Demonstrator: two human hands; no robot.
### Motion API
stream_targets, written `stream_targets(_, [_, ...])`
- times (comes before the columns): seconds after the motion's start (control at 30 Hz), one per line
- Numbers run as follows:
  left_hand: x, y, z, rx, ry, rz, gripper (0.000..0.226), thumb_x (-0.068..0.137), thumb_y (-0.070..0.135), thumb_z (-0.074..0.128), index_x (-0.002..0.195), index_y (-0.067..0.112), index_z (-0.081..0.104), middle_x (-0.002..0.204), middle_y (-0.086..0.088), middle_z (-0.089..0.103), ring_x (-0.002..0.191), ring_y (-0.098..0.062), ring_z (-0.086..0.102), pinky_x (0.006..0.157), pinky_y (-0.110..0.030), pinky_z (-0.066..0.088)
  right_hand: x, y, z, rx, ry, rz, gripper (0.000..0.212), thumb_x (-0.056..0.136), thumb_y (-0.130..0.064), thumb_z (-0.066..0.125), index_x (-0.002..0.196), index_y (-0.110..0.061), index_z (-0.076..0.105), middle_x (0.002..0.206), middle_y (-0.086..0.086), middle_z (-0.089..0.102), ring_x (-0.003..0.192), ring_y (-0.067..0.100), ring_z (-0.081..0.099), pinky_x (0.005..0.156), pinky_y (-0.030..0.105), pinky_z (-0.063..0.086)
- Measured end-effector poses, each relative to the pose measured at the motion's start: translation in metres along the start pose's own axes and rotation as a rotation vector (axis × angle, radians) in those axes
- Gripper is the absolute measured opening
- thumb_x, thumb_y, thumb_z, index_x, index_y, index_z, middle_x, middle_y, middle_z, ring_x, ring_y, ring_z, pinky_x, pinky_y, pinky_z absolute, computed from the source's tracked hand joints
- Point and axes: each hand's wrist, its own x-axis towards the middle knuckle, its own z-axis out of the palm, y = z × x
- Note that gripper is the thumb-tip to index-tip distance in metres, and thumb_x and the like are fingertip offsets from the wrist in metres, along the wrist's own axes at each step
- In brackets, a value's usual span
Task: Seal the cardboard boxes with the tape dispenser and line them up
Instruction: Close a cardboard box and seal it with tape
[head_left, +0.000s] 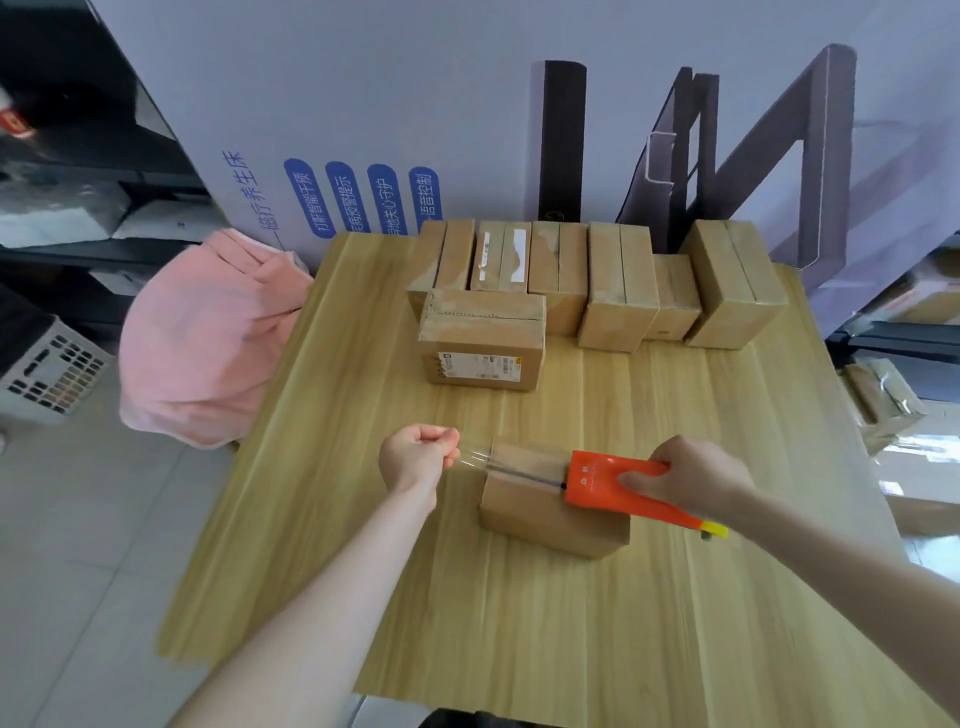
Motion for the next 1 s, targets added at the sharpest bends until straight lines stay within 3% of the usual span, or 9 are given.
stream_targets(0.1, [0.008,-0.017,0.003,0.000,0.017,-0.045,0.011,0.078,0.002,0.076,0.083,0.001,0.066,0.069,-0.010,0.070,0.057,-0.018,0.060,0.062,-0.027,0.054,0.002,0.003,0.006,-0.005,-0.017,0.024,0.044,0.077,-0.067,0.060,0.083,-0.024,0.067,0.074,-0.009,0.062,0.067,0.008,0.059,0.053,0.024,0.043])
stream_targets(0.43, [0.017,-0.055,0.029,0.039,0.011,-0.190,0.007,0.078,0.004,0.072,0.082,0.009,0.071,0.076,-0.005,0.071,0.062,-0.017,0.066,0.064,-0.028,0.056,0.004,0.001,0.009,0.004,-0.024,0.069,0.037,0.076,-0.060,0.065,0.077,-0.024,0.067,0.071,-0.004,0.064,0.057,0.017,0.064,0.039,0.028,0.052])
stream_targets(0.53, [0.011,-0.061,0.036,0.184,0.002,-0.106,0.006,0.080,0.017,0.071,0.077,0.021,0.069,0.078,0.003,0.071,0.072,-0.018,0.067,0.073,-0.036,0.058,0.004,0.001,0.012,-0.008,-0.010,0.053,0.035,0.075,-0.061,0.065,0.074,-0.026,0.065,0.070,-0.005,0.063,0.057,0.015,0.063,0.037,0.024,0.048])
stream_targets(0.63, [0.007,-0.059,0.036,0.382,-0.025,0.004,0.003,0.085,0.026,0.068,0.082,0.027,0.067,0.093,0.004,0.072,0.081,-0.017,0.065,0.077,-0.034,0.055,0.004,0.001,0.011,-0.007,0.003,0.055,0.036,0.075,-0.061,0.064,0.071,-0.026,0.064,0.070,-0.006,0.063,0.059,0.015,0.062,0.040,0.023,0.046])
stream_targets(0.67, [0.007,-0.059,0.034,0.426,-0.037,-0.004,0.013,0.086,0.032,0.068,0.097,0.025,0.068,0.107,0.001,0.071,0.092,-0.021,0.065,0.083,-0.034,0.053,0.004,0.001,0.011,-0.008,0.004,0.056,0.036,0.076,-0.061,0.064,0.071,-0.026,0.063,0.070,-0.007,0.062,0.060,0.014,0.062,0.040,0.023,0.046])
stream_targets(0.73, [0.011,-0.062,0.029,0.532,-0.059,-0.093,0.065,0.083,0.049,0.067,0.136,0.017,0.049,0.138,-0.004,0.054,0.121,-0.028,0.054,0.096,-0.039,0.047,0.003,0.000,0.011,-0.014,0.004,0.051,0.036,0.076,-0.061,0.063,0.070,-0.026,0.063,0.069,-0.007,0.062,0.060,0.014,0.062,0.040,0.023,0.045])
stream_targets(0.8, [0.010,-0.064,0.023,0.551,-0.020,-0.034,0.084,0.083,0.052,0.065,0.149,0.016,0.028,0.150,-0.004,0.038,0.134,-0.027,0.042,0.104,-0.041,0.041,0.002,0.001,0.011,-0.011,0.004,0.049,0.035,0.076,-0.061,0.063,0.071,-0.026,0.063,0.069,-0.007,0.062,0.059,0.014,0.062,0.037,0.022,0.044])
stream_targets(0.9, [-0.007,-0.063,0.026,0.461,0.001,0.226,0.053,0.096,0.043,0.050,0.142,0.018,0.045,0.138,0.001,0.054,0.124,-0.019,0.052,0.096,-0.029,0.042,0.001,0.002,0.012,0.006,0.001,0.044,0.036,0.076,-0.061,0.063,0.071,-0.025,0.063,0.069,-0.006,0.062,0.057,0.016,0.063,0.035,0.021,0.043])
stream_targets(1.0, [-0.024,-0.066,0.041,0.499,-0.156,0.213,0.043,0.101,0.044,0.033,0.096,0.014,0.064,0.085,0.001,0.066,0.088,-0.023,0.063,0.074,-0.031,0.047,0.002,0.002,0.012,0.019,0.005,0.042,0.037,0.076,-0.061,0.063,0.072,-0.024,0.064,0.069,-0.005,0.063,0.057,0.016,0.063,0.035,0.022,0.046])
